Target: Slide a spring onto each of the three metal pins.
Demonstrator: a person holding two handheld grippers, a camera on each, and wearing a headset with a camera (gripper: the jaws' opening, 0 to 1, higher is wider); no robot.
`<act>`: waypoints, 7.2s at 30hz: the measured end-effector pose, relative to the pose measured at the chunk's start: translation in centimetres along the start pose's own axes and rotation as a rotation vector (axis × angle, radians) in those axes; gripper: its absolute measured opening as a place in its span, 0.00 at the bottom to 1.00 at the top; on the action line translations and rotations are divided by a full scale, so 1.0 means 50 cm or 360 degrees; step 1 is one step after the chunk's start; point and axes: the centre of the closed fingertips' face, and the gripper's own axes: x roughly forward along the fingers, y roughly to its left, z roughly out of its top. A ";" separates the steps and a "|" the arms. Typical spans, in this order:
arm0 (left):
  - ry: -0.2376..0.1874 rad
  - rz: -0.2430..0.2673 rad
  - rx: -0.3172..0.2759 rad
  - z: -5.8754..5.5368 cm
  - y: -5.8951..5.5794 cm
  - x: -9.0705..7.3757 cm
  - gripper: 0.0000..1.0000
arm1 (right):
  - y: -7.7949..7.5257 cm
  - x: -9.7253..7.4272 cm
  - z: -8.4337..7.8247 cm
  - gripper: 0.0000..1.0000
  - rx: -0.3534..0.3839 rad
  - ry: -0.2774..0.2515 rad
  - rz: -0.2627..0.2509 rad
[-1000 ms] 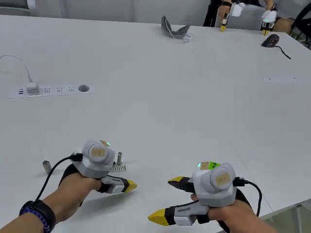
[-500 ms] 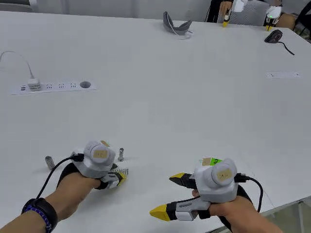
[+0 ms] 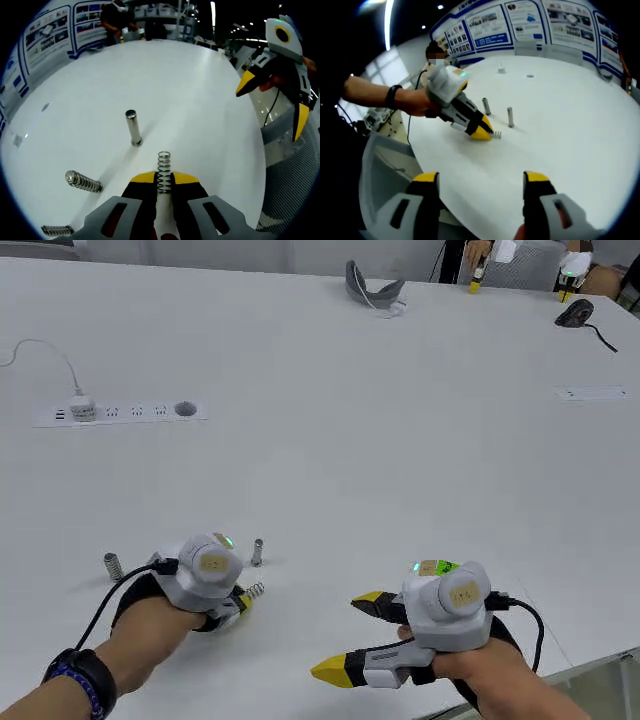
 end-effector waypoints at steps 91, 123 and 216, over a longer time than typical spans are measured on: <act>-0.0297 0.0035 0.0147 0.061 -0.119 -0.257 0.11 | 0.088 0.038 0.138 0.30 0.0176 -0.0290 0.0347; -0.0318 -0.0042 0.0325 0.099 -0.151 -0.246 0.10 | 0.130 0.034 0.195 0.12 0.0289 -0.0374 0.0563; -0.0357 0.0091 -0.0153 -0.034 -0.025 -0.293 0.47 | 0.040 0.040 0.178 0.12 -0.0951 0.0283 0.0415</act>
